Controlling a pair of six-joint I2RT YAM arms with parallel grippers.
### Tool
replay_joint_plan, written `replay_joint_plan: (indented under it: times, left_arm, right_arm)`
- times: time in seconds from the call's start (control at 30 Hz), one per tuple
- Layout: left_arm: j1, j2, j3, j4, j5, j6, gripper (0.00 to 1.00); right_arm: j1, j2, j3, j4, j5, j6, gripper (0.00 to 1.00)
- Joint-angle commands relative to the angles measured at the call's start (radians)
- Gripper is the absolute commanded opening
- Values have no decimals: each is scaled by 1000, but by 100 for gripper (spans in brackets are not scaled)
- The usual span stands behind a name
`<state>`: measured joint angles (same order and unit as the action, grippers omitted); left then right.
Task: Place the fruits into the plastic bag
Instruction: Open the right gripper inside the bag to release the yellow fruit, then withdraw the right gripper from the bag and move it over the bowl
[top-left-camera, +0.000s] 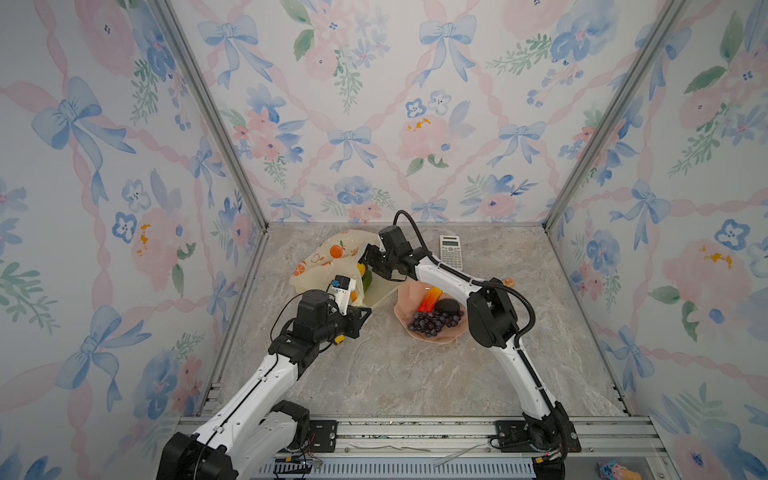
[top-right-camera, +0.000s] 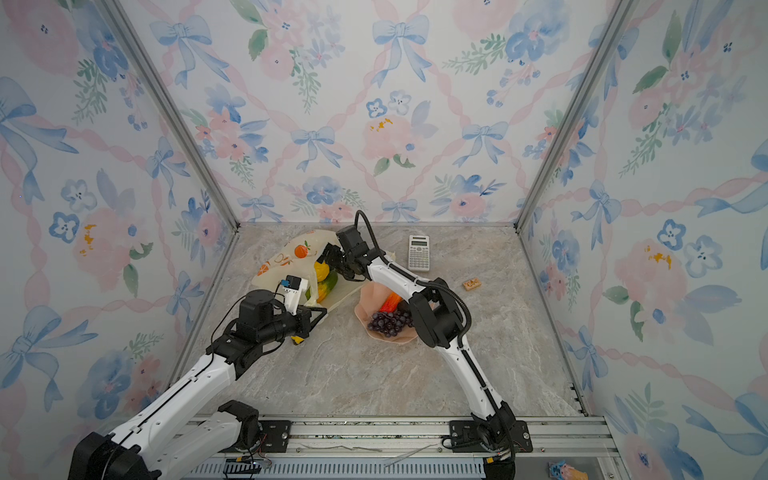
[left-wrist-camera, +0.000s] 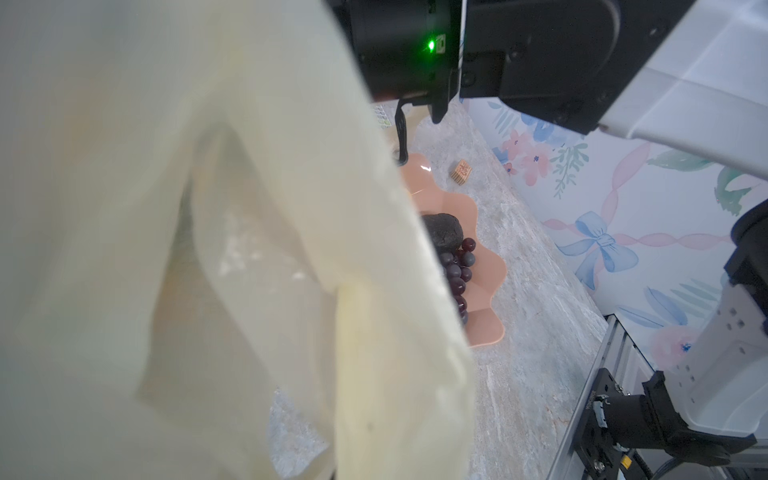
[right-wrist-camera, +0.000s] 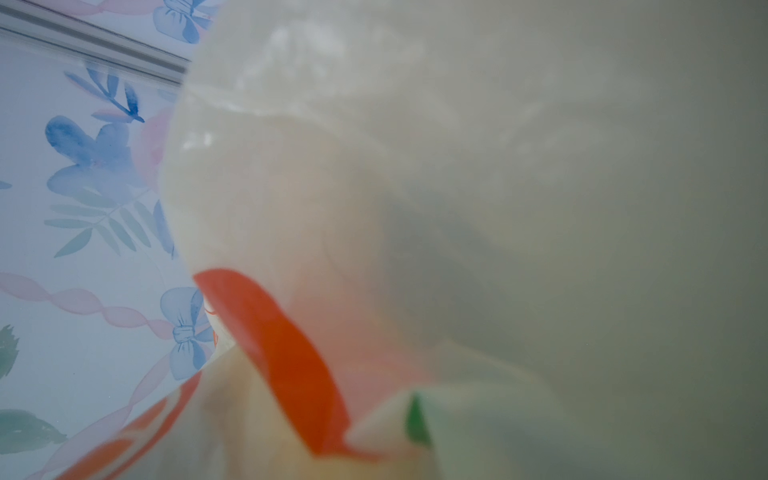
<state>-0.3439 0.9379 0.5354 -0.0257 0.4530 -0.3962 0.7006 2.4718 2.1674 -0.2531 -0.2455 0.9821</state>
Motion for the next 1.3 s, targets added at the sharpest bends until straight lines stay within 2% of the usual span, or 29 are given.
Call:
replay_joint_plan:
  times: [0.0,0.5,1.0,1.27]
  left_arm:
    - [-2,-3,27,-7,3,22,0]
    - [-3,-16,24,-6,-2,23,0]
    - [-3,-32,20,-17,-46,23,0]
    - [-3,-30,16,-17,-60,25,0]
  right_arm:
    - [-10,-2,34,17,23,-2,98]
    - [-7,-110,-39,-20,6,-45,97]
    - [-14,-370,-318,-98,-115,-105,96]
    - [-1,-527,-485,-115,-118,-156,96]
